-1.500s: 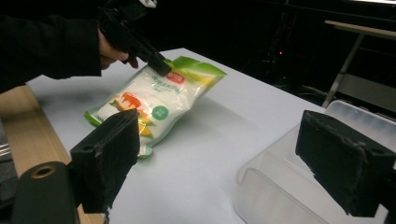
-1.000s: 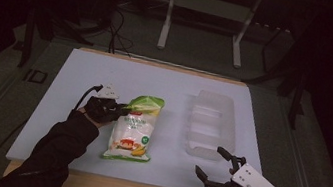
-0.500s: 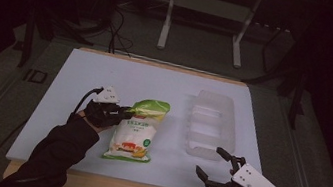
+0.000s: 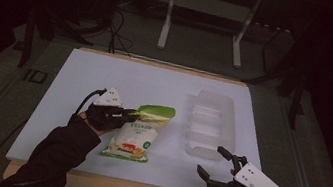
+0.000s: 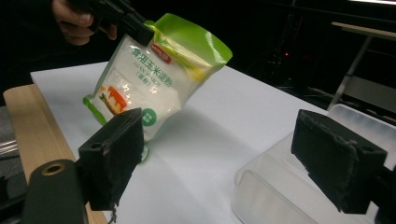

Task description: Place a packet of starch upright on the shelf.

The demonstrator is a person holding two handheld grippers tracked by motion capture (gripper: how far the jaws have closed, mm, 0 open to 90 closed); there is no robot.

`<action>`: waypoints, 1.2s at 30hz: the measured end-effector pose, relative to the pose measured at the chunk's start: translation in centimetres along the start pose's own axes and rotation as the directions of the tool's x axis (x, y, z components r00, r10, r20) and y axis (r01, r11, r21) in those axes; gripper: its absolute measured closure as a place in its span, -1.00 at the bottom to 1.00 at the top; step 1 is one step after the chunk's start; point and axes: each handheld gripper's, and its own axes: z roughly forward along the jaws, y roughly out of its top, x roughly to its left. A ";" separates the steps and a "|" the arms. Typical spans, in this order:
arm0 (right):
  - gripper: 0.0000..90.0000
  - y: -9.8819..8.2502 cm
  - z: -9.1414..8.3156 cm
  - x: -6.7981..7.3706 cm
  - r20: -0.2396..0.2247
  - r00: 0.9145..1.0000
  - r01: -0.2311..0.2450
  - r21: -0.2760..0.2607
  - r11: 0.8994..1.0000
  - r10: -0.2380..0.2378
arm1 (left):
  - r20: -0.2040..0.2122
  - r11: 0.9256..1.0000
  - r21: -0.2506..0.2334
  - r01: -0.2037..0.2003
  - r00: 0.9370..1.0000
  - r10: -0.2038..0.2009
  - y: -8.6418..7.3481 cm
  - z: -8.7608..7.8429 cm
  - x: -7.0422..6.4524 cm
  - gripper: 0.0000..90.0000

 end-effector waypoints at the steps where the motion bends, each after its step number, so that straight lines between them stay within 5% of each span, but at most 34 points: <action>1: -0.60 0.3 0.1 -0.1 -0.005 1.000 0.000 -0.003 1.000 0.000 | 0.006 1.000 -0.005 -0.003 1.000 0.003 0.2 -0.1 -0.1 0.78; 14: -0.55 3.6 2.0 -1.8 -0.037 0.999 -0.019 -0.005 1.000 0.019 | 0.061 0.994 -0.110 0.030 0.998 -0.023 2.1 -1.5 -0.7 0.78; 19: -0.55 4.5 4.1 -2.3 -0.104 0.992 -0.063 0.040 0.997 0.066 | 0.064 0.992 -0.126 0.002 0.998 0.007 3.2 -1.6 -1.7 0.79; 23: -0.38 4.9 6.0 -2.7 -0.161 0.980 -0.104 0.099 0.990 0.119 | 0.084 0.989 -0.149 -0.006 0.996 0.019 4.2 -1.8 -2.2 0.79; 29: -0.37 5.4 8.1 -3.0 -0.231 0.955 -0.158 0.129 0.979 0.184 | 0.114 0.982 -0.189 -0.015 0.993 0.037 5.4 -1.9 -3.1 0.79; 34: -0.22 5.8 9.1 -2.9 -0.264 0.947 -0.159 0.118 0.980 0.185 | 0.140 0.979 -0.198 -0.040 0.988 0.068 6.2 -1.6 -4.0 0.79; 36: 0.01 5.9 9.3 -2.7 -0.270 0.945 -0.154 0.127 0.980 0.183 | 0.145 0.979 -0.197 -0.048 0.986 0.078 6.3 -1.4 -4.4 0.79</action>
